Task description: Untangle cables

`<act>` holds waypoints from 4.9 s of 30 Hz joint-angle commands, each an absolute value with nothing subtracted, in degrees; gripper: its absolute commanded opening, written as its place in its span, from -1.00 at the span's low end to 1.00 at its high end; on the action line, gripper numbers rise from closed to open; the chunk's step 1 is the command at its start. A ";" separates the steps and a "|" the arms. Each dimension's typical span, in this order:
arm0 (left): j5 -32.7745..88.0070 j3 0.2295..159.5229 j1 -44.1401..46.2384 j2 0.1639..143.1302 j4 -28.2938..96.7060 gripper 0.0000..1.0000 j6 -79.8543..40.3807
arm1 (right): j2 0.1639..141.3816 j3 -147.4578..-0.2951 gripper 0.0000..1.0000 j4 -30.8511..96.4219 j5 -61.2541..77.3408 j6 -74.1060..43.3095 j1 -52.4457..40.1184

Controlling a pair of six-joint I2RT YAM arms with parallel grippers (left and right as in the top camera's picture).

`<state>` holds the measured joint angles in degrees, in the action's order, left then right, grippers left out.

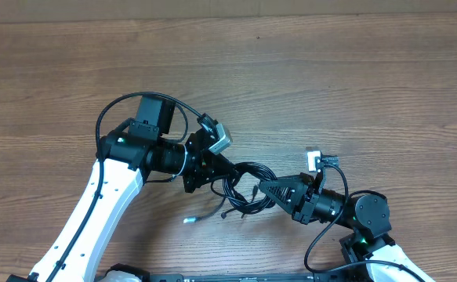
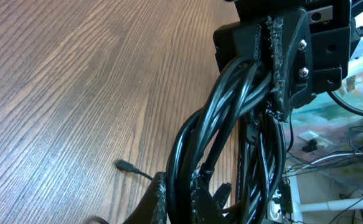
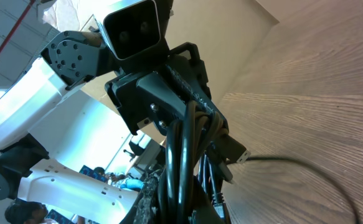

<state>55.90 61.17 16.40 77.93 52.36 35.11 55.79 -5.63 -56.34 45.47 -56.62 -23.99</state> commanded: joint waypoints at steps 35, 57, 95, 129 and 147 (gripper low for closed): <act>66.92 59.99 16.29 78.74 61.91 -0.91 42.52 | 55.31 -6.83 -0.92 -61.78 41.39 -58.74 -23.92; 49.78 59.99 12.56 78.74 46.70 -0.91 13.17 | 55.31 -6.83 0.74 -39.92 39.81 -58.54 -23.92; 54.35 59.99 21.04 78.74 43.05 -0.91 1.06 | 61.76 -6.83 -0.31 -55.07 18.87 -67.51 -31.14; 63.88 59.99 27.22 78.74 38.72 -0.91 0.05 | 61.76 -6.83 -0.46 -57.47 19.55 -67.75 -31.14; 59.42 59.99 27.33 78.74 36.99 -0.91 -0.01 | 61.76 -6.83 -0.92 -59.53 20.08 -67.70 -31.11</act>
<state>58.85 59.81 26.13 79.00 37.06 -0.12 61.89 -5.89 -59.92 18.94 -67.53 -30.85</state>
